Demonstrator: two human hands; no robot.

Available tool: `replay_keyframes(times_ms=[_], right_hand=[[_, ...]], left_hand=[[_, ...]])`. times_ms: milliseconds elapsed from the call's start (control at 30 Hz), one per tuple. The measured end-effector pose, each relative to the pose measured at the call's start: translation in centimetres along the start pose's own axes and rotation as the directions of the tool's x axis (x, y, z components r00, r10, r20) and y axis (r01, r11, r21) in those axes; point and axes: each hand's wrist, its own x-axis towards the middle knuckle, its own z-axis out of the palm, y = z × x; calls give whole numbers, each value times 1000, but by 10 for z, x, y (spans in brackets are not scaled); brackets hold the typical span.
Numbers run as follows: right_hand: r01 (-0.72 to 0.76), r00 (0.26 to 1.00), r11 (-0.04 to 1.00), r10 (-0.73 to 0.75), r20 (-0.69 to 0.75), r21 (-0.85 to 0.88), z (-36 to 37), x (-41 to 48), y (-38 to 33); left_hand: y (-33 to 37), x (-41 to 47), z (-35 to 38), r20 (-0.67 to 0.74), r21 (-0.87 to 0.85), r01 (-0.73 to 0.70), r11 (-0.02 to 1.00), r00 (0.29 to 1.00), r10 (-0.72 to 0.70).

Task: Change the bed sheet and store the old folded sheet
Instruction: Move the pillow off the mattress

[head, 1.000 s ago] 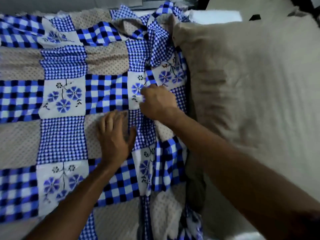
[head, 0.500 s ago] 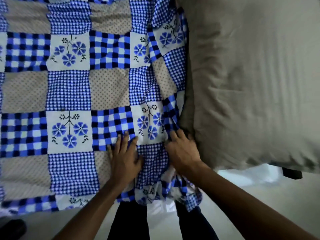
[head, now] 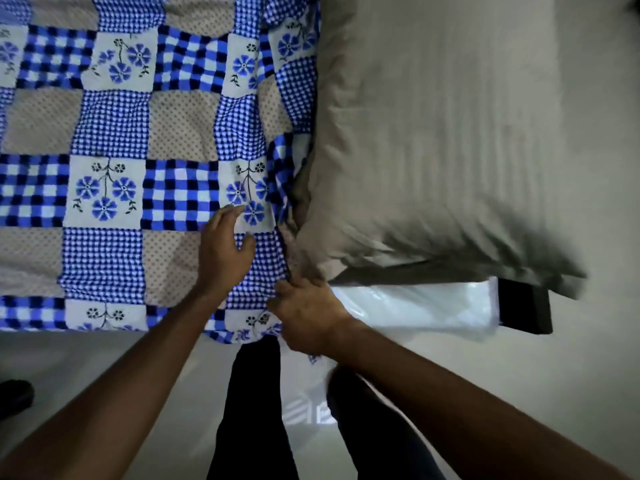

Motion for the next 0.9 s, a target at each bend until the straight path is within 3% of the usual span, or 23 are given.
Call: replay_keyframes(times_ms=[67, 133, 233, 333, 433, 567, 700, 800, 900], right_hand=[[20, 985, 972, 20, -170, 232, -15, -36, 21], [-22, 906, 945, 157, -393, 326, -35, -69, 46], [-121, 665, 948, 298, -685, 295, -79, -102, 94], [-256, 436, 897, 441, -785, 361, -133, -110, 156], [-443, 351, 715, 694, -629, 542, -172, -95, 211], [-477, 313, 516, 856, -411, 711, -198, -75, 261], [-458, 357, 358, 912, -201, 814, -209, -64, 307], [-307, 383, 153, 923, -25, 939, -198, -66, 346], [-221, 458, 62, 887, 48, 973, -178, -64, 375]], left_hand=[[40, -5, 7, -88, -122, -20, 992, 996, 9], [73, -5, 15, -117, -153, -77, 985, 991, 60], [119, 13, 19, -119, -189, -58, 980, 992, 36], [174, 45, 18, -63, -230, 11, 973, 998, -26], [194, 89, 18, 153, -364, 193, 911, 977, -145], [193, 153, 26, 234, -560, 209, 802, 968, -89], [213, 196, 34, 264, -646, 244, 724, 960, -88], [212, 217, 47, 337, -623, 356, 697, 926, -171], [217, 225, 59, 368, -555, 403, 728, 904, -220]])
